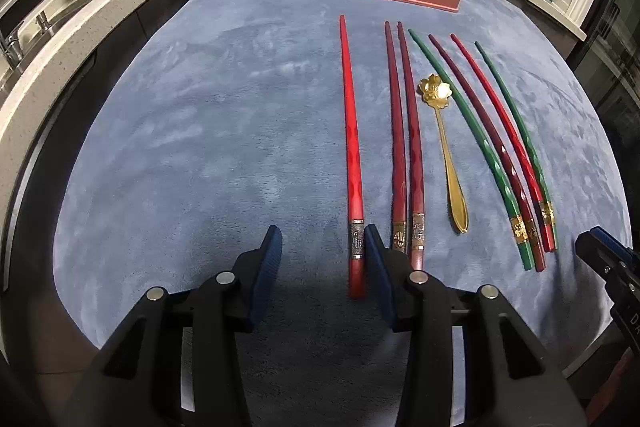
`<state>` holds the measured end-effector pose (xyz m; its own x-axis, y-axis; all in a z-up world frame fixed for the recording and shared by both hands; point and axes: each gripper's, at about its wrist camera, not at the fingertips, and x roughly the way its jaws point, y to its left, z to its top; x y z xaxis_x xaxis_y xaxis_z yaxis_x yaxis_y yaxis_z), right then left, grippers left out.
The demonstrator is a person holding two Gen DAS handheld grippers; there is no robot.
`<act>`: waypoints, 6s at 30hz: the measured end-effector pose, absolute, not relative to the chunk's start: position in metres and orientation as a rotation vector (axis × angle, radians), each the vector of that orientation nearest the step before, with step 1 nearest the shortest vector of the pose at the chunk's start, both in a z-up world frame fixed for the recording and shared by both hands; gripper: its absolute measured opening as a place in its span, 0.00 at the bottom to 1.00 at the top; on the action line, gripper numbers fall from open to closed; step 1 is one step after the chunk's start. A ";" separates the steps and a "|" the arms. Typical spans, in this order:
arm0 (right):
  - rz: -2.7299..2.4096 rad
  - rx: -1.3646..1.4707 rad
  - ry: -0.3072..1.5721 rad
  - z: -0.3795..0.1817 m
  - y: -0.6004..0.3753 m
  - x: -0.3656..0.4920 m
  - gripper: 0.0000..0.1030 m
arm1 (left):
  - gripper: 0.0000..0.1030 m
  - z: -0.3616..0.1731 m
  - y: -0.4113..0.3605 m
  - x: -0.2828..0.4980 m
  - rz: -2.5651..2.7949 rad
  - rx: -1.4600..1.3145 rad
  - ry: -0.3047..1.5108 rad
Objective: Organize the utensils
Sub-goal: 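Return both open grippers to the remaining chopsticks on the cloth, then grasp a green chopstick with the right gripper while the left gripper grasps a red chopstick, then carry the green and red chopsticks over the pink holder and lower them in, then open both grippers and move them back to the remaining utensils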
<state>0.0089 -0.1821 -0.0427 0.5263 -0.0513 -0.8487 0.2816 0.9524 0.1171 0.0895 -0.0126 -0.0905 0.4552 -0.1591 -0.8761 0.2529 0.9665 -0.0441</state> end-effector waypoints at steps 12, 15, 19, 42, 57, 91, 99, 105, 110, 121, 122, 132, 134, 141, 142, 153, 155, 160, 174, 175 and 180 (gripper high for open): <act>-0.206 0.246 0.998 -0.048 -0.182 0.025 0.26 | 0.32 -0.092 -0.011 0.089 -0.243 0.121 1.060; -0.203 0.242 0.999 -0.050 -0.182 0.032 0.26 | 0.32 -0.092 -0.011 0.089 -0.242 0.121 1.060; -0.195 0.239 0.999 -0.051 -0.180 0.040 0.26 | 0.32 -0.092 -0.011 0.089 -0.243 0.123 1.058; -0.185 0.222 1.007 -0.067 -0.182 0.039 0.19 | 0.32 -0.092 -0.011 0.088 -0.247 0.120 1.053; -0.175 0.221 1.008 -0.063 -0.180 0.029 0.07 | 0.14 -0.090 -0.002 0.086 -0.282 0.051 1.070; -0.185 0.294 0.705 0.081 -0.217 0.029 0.07 | 0.07 0.056 0.003 0.104 -0.343 0.000 0.792; -0.181 0.284 0.634 0.115 -0.230 0.047 0.07 | 0.07 0.103 -0.001 0.133 -0.339 -0.012 0.688; -0.169 0.272 0.586 0.139 -0.237 0.064 0.07 | 0.07 0.134 -0.007 0.153 -0.351 -0.014 0.629; -0.132 0.294 0.550 0.159 -0.244 0.084 0.07 | 0.07 0.168 -0.014 0.170 -0.370 -0.019 0.570; -0.069 0.319 0.405 0.222 -0.264 0.159 0.07 | 0.07 0.246 -0.046 0.226 -0.393 -0.067 0.381; -0.073 0.308 0.394 0.228 -0.264 0.170 0.07 | 0.07 0.251 -0.049 0.231 -0.391 -0.064 0.361; -0.049 0.328 0.357 0.241 -0.267 0.251 0.07 | 0.07 0.252 -0.084 0.288 -0.375 -0.030 0.311; -0.053 0.321 0.358 0.235 -0.265 0.262 0.07 | 0.07 0.245 -0.086 0.296 -0.374 -0.034 0.323; -0.048 0.320 0.436 0.196 -0.265 0.292 0.07 | 0.07 0.209 -0.092 0.324 -0.365 -0.026 0.401; -0.048 0.320 0.447 0.191 -0.265 0.295 0.07 | 0.07 0.202 -0.093 0.328 -0.363 -0.025 0.416; -0.058 0.320 0.529 0.154 -0.268 0.308 0.07 | 0.07 0.162 -0.092 0.346 -0.356 -0.030 0.505; -0.058 0.319 0.539 0.151 -0.267 0.309 0.07 | 0.07 0.159 -0.091 0.347 -0.354 -0.036 0.515; -0.086 0.311 0.542 0.146 -0.268 0.306 0.14 | 0.17 0.153 -0.085 0.346 -0.360 -0.060 0.526; -0.106 0.290 0.517 0.159 -0.266 0.271 0.29 | 0.45 0.156 -0.067 0.318 -0.300 -0.041 0.505; -0.104 0.290 0.518 0.158 -0.265 0.265 0.29 | 0.45 0.156 -0.066 0.315 -0.299 -0.042 0.506; -0.092 0.280 0.536 0.154 -0.257 0.241 0.30 | 0.45 0.148 -0.057 0.295 -0.289 -0.035 0.526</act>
<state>0.2414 -0.2573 0.1535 0.8566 -0.0140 -0.5157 0.1596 0.9578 0.2391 0.2952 -0.0570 0.1482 0.8251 -0.2812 -0.4901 0.2634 0.9588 -0.1068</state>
